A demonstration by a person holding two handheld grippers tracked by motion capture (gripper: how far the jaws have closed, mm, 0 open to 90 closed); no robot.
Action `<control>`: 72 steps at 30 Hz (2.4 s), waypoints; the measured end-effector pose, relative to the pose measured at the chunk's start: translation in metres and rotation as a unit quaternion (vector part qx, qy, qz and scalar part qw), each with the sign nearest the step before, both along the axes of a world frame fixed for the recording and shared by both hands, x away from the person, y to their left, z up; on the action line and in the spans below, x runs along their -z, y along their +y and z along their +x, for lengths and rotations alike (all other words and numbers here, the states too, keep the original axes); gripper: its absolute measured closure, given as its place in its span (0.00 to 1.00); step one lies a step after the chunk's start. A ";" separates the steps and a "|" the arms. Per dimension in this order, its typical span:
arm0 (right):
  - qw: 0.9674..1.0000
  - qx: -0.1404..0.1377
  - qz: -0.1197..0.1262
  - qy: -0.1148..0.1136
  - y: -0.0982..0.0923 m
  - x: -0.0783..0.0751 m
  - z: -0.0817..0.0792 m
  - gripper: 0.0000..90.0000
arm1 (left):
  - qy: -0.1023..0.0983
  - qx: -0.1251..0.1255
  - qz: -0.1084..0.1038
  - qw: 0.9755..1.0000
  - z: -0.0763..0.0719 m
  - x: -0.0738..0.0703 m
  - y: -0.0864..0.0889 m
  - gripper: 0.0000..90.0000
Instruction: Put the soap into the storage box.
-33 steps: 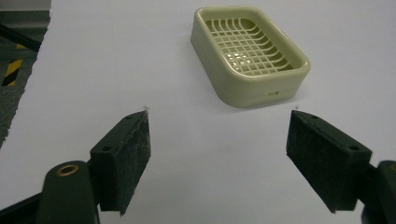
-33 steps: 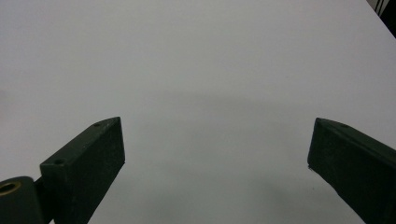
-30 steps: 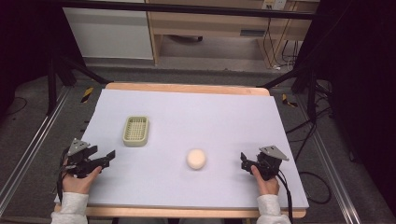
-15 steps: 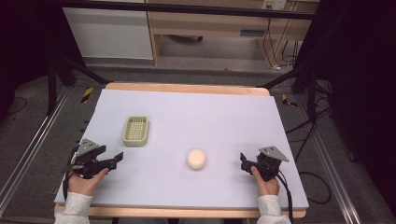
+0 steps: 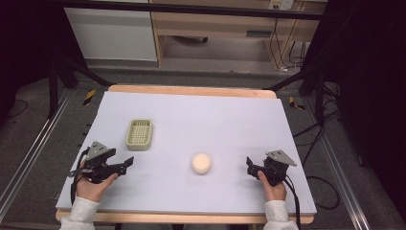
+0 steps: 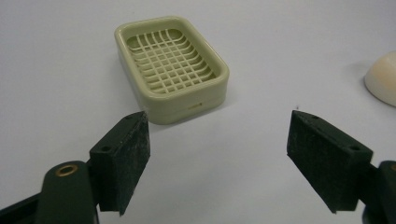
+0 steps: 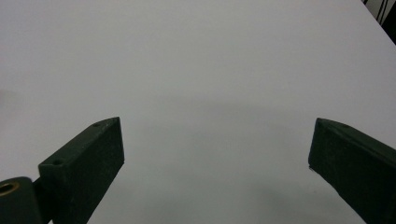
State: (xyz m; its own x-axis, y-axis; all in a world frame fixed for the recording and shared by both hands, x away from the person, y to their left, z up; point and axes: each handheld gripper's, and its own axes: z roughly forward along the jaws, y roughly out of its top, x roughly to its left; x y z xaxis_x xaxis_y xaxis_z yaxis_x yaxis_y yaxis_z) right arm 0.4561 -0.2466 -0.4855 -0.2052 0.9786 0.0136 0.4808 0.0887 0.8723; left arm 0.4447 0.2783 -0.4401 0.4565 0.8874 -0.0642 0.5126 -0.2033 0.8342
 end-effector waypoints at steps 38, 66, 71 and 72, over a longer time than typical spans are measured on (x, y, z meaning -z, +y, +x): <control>1.000 0.002 0.000 0.009 0.000 0.001 0.002 0.04 | -0.009 0.044 0.018 0.999 0.007 -0.017 -0.034 0.23; 1.000 -0.002 0.001 0.010 0.000 0.001 0.002 0.04 | -0.005 0.099 0.030 0.995 0.020 -0.027 -0.088 0.23; 1.000 -0.002 0.002 0.010 0.000 0.001 0.002 0.04 | -0.007 0.113 0.032 0.993 0.023 -0.031 -0.101 0.22; 1.000 -0.002 0.002 0.010 0.000 0.001 0.002 0.04 | -0.007 0.113 0.032 0.993 0.023 -0.031 -0.101 0.22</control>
State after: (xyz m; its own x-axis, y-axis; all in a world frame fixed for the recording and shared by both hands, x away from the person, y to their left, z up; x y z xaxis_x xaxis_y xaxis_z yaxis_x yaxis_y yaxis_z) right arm 0.4579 -0.2471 -0.4860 -0.2084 0.9778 0.0211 0.4978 0.0875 0.8629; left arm 0.4674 0.1777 -0.4086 0.6449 0.7642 -0.0034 0.4358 -0.3641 0.8231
